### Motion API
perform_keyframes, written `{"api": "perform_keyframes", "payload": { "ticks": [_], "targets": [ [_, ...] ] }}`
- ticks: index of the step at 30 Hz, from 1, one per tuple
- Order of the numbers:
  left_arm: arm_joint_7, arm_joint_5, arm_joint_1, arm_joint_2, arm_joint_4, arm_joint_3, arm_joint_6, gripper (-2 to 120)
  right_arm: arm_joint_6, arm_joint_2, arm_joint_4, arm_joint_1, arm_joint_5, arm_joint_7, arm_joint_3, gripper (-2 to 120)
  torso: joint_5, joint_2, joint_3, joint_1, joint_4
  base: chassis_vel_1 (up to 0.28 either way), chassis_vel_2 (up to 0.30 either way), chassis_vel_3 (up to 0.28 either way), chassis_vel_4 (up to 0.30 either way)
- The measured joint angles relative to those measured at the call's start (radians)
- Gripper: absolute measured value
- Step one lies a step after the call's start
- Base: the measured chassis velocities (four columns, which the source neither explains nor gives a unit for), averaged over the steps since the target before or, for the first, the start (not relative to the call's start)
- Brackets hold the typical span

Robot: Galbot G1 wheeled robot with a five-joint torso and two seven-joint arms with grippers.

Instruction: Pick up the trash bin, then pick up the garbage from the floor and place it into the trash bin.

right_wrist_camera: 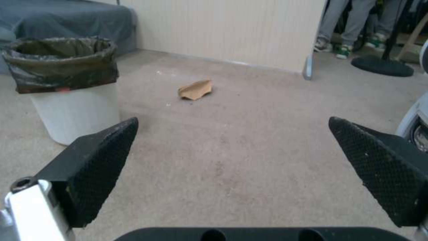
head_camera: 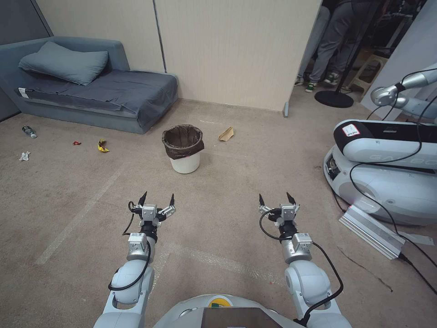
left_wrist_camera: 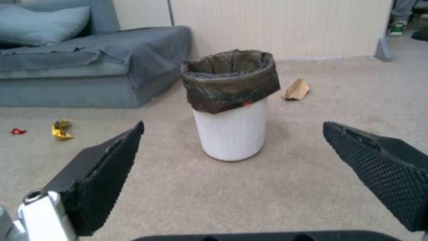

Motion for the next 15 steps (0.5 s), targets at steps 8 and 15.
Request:
{"api": "perform_keyframes", "payload": {
  "ticks": [8,15],
  "targets": [
    [-0.010,-0.004,0.019,0.004,-0.044,-0.009,0.030,100,-0.012,0.014,0.047,-0.014,0.001,0.005,0.026,100,0.0001,0.000,0.000,0.000,0.0000,0.000,0.000,0.000,0.000],
    [-0.062,-0.030,0.105,0.024,-0.250,-0.048,0.175,100,-0.073,0.083,0.265,-0.076,0.013,0.037,0.153,100,-0.0001,0.000,0.000,0.000,0.0000,0.000,0.000,0.000,0.000]
  ]
}}
